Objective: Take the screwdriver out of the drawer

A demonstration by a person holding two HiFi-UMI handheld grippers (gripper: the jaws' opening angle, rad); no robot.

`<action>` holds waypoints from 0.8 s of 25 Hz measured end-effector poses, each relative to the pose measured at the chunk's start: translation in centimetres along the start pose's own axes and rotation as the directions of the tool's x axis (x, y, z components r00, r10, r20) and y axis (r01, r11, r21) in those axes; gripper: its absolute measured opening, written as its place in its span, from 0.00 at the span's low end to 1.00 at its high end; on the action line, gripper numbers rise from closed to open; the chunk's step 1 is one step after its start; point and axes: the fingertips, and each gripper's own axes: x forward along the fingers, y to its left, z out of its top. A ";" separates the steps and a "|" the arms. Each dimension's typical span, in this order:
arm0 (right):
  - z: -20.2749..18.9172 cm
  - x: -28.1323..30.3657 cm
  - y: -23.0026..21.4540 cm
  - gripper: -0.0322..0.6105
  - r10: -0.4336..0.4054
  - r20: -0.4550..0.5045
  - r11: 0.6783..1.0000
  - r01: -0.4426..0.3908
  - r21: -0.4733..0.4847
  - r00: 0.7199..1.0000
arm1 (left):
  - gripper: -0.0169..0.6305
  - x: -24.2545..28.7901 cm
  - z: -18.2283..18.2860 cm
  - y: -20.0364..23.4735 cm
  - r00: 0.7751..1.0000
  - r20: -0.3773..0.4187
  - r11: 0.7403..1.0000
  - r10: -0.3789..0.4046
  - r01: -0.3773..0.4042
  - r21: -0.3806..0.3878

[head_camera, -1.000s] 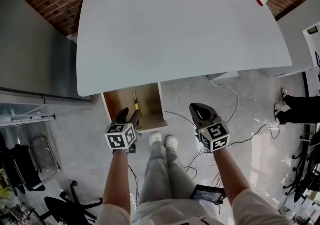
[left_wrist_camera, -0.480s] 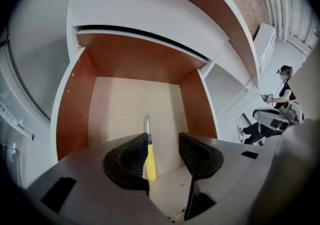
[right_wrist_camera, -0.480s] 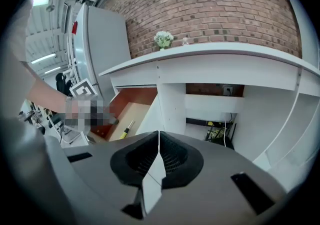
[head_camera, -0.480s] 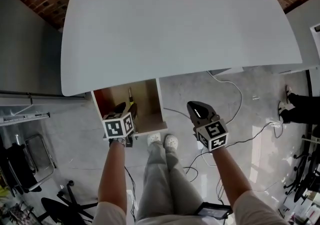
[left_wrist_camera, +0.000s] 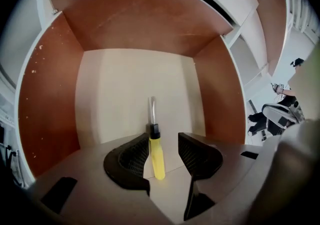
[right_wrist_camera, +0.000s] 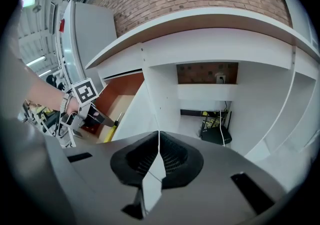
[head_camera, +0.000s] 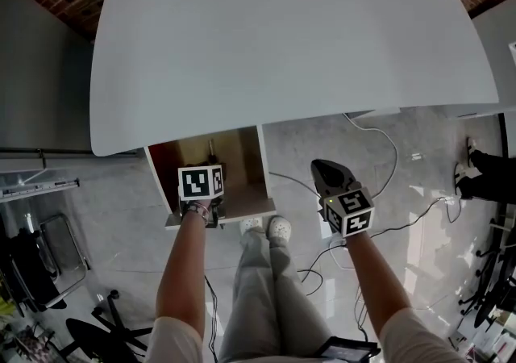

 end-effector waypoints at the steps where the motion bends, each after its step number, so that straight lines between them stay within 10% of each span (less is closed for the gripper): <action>1: -0.4 0.2 -0.2 0.08 -0.003 -0.009 1.000 0.003 -0.002 1.000 | 0.32 0.5 0.0 0.0 1.000 -0.016 1.000 0.002 -0.002 0.004; 20: -1.1 1.6 0.6 0.08 0.007 -0.038 0.999 -0.005 0.035 0.999 | 0.15 2.5 -1.0 2.4 0.978 -0.090 0.980 0.189 -0.183 0.075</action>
